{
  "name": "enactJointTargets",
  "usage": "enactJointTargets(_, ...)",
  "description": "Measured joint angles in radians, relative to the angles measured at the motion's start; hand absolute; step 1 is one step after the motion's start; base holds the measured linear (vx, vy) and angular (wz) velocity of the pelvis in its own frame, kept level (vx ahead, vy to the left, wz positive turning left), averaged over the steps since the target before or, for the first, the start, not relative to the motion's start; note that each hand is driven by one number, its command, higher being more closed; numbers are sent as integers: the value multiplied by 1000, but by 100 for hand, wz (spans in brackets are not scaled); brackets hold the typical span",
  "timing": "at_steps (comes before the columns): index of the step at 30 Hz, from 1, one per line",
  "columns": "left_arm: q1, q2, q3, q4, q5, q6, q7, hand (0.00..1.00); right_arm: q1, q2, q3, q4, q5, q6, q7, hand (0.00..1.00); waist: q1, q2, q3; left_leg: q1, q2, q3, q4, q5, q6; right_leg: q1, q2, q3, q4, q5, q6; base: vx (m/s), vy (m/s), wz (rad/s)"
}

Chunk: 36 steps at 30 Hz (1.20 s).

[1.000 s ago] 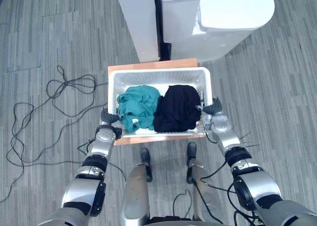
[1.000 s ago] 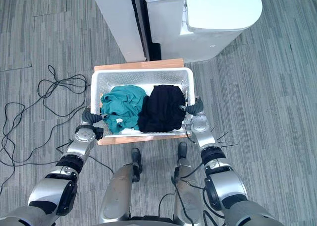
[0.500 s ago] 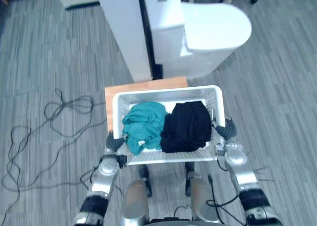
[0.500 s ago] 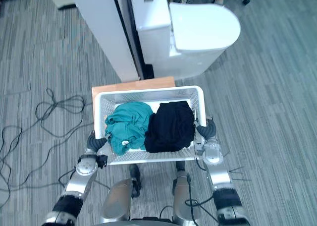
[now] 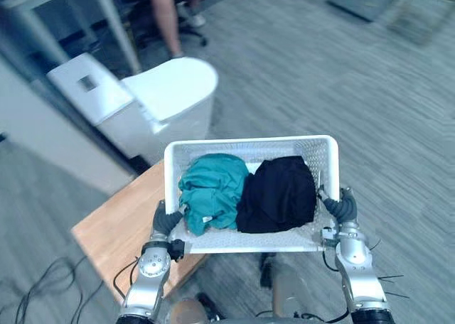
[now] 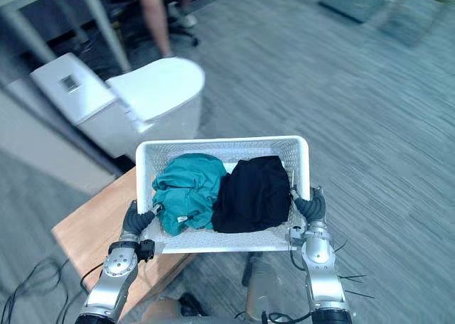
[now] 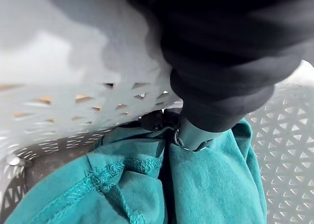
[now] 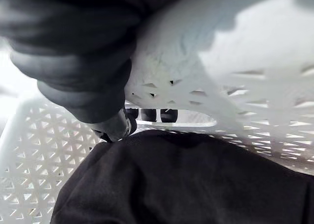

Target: Pick up the laundry basket with both hands and put the clothes into the washing machine.

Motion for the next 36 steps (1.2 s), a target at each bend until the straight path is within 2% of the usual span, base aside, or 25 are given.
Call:
enactJointTargets(1, 1, -7, 5, 2, -1, 2, 2, 100, -8, -12, 7, 11, 0, 0, 1, 100, 8, 13, -5, -5, 43, -24, 62, 2, 41, -6, 41, 34, -2, -5, -5, 315, -263, -211)
enactJointTargets(2, 6, -12, 13, 1, -2, 6, 3, 100, -24, -30, 25, 33, 0, 2, 3, 100, 25, 26, -9, -38, 117, -100, 217, 39, 238, -1, 127, 92, -22, -11, -20, 302, -292, -170)
enactJointTargets(3, 14, -9, 20, 0, -3, 6, 3, 100, -32, -30, 35, 38, 0, 8, 7, 100, 27, 30, -12, -72, 147, -156, 285, 73, 331, 10, 171, 120, -43, -11, -24, 257, -276, -181)
enactJointTargets(4, 26, -7, 32, -3, -15, 6, 2, 100, -38, -26, 50, 32, 0, 9, 8, 100, 31, 37, -16, -162, 116, -381, 382, 74, 311, 35, 253, 180, -94, 3, -43, 179, -178, -174)
enactJointTargets(5, 36, -16, 45, -7, -21, 5, 6, 100, -54, -40, 69, 32, 0, 10, 8, 100, 62, 35, -15, -206, 14, -537, 421, 44, 260, 57, 314, 250, -129, 14, -78, 253, -137, -226)
enactJointTargets(7, 91, -58, 64, -6, -25, 6, 8, 100, -69, -49, 93, 33, 0, 11, 12, 100, 105, 37, -14, -297, -199, -761, 436, 14, 216, 158, 398, 382, -218, 38, -97, 324, -52, -239)
enactJointTargets(10, 131, -88, 64, -7, -26, 5, 7, 100, -69, -69, 108, 32, 0, 12, 17, 100, 142, 41, -14, -461, -359, -927, 213, 2, 149, 272, 423, 499, -339, 42, -88, 256, 11, -172)
enactJointTargets(12, 131, -90, 67, -9, -25, 5, 7, 100, -69, -80, 113, 32, 0, 12, 17, 100, 154, 46, -12, -524, -392, -979, 44, 48, 75, 321, 424, 550, -402, 44, -82, 301, 69, -113)
enactJointTargets(14, 132, -111, 67, -12, -25, 5, 3, 100, -68, -100, 113, 32, 0, 12, 17, 100, 153, 85, -8, -557, -381, -977, -192, 149, 14, 378, 442, 584, -457, 48, -77, 373, 117, -89)
enactJointTargets(15, 134, -126, 69, -12, -25, 6, 2, 100, -68, -116, 113, 32, 0, 19, 18, 100, 158, 102, -6, -552, -358, -939, -250, 256, 45, 417, 447, 585, -475, 45, -72, 404, 146, -68)
enactJointTargets(18, 131, -137, 75, -15, -22, 16, -2, 100, -65, -108, 105, 31, -2, 27, 17, 100, 155, 79, -17, -530, -353, -825, -252, 342, 137, 434, 407, 594, -434, -26, -11, 504, 145, -14)
enactJointTargets(19, 132, -145, 74, -15, -21, 19, -4, 100, -62, -106, 98, 31, -3, 30, 17, 100, 157, 71, -18, -522, -365, -798, -249, 343, 149, 425, 389, 592, -377, -70, 42, 701, 165, 14)
enactJointTargets(21, 151, -144, 57, -13, -19, 21, -20, 100, -30, -75, 59, 35, -22, 30, 31, 100, 153, 57, -19, -421, -399, -743, -281, 296, 245, 326, 348, 605, 5, -200, 253, 746, 149, 18)
enactJointTargets(22, 152, -143, 56, -11, -19, 24, -22, 100, -22, -59, 50, 37, -24, 30, 39, 100, 152, 49, -18, -395, -414, -749, -276, 274, 255, 277, 335, 604, 158, -190, 310, 644, 89, 39)
enactJointTargets(23, 154, -130, 51, -7, -18, 37, -25, 100, 2, -45, 43, 38, -31, 30, 41, 100, 138, 47, -18, -329, -445, -777, -272, 226, 261, 200, 281, 552, 424, -181, 278, 660, 70, 52)
enactJointTargets(24, 163, -118, 48, -7, -17, 40, -25, 100, 22, -32, 42, 42, -41, 30, 45, 100, 120, 50, -17, -249, -458, -800, -279, 184, 261, 162, 220, 507, 568, -205, 200, 651, 72, 50)
enactJointTargets(26, 165, -96, 45, -9, -17, 40, -25, 100, 40, -17, 43, 42, -43, 30, 48, 100, 112, 54, -19, -158, -451, -828, -302, 149, 261, 94, 146, 434, 567, -244, 102, 519, 31, 24)
enactJointTargets(27, 164, -89, 45, -11, -17, 40, -24, 100, 40, -14, 43, 41, -43, 30, 51, 100, 103, 56, -20, -135, -442, -847, -313, 132, 256, 64, 133, 417, 537, -255, 84, 546, -20, 25)
enactJointTargets(28, 158, -74, 42, -16, -18, 39, -24, 100, 41, -10, 42, 39, -43, 29, 55, 100, 92, 62, -22, -100, -415, -866, -327, 92, 238, -10, 137, 406, 461, -263, 72, 551, -65, 24)
enactJointTargets(30, 152, -49, 25, -14, -18, 40, -25, 100, 50, -13, 38, 41, -43, 29, 57, 100, 78, 65, -20, -31, -381, -886, -367, 71, 219, -81, 165, 438, 195, -207, 124, 639, -127, 32)
enactJointTargets(31, 150, -42, 22, -12, -17, 40, -29, 100, 63, -12, 38, 40, -43, 29, 57, 100, 63, 55, -19, 15, -374, -908, -394, 69, 217, -90, 170, 474, -44, -104, 148, 627, -178, 50)
enactJointTargets(33, 145, -39, 14, -6, -13, 40, -34, 100, 83, -12, 32, 38, -43, 30, 56, 100, 41, 27, -21, 83, -375, -948, -406, 49, 183, -77, 162, 534, -325, 53, 166, 673, -231, 66)
enactJointTargets(34, 147, -30, 2, -2, -12, 40, -36, 100, 99, -14, 28, 33, -44, 32, 55, 100, 26, 14, -25, 112, -376, -976, -399, 28, 169, -74, 148, 554, -352, 96, 171, 693, -267, 89)
enactJointTargets(35, 139, -39, -14, 19, -10, 41, -39, 100, 111, -26, 15, 37, -46, 33, 56, 100, 15, 52, -27, 129, -342, -1012, -338, -5, 147, -82, 166, 542, -238, 191, 152, 786, -349, 89)
enactJointTargets(36, 140, -64, -20, 26, 3, 41, -43, 100, 121, -33, 3, 39, -46, 46, 56, 100, 19, 79, -36, 80, -303, -1024, -181, -4, 137, -95, 191, 504, -134, 172, 113, 655, -288, 62)
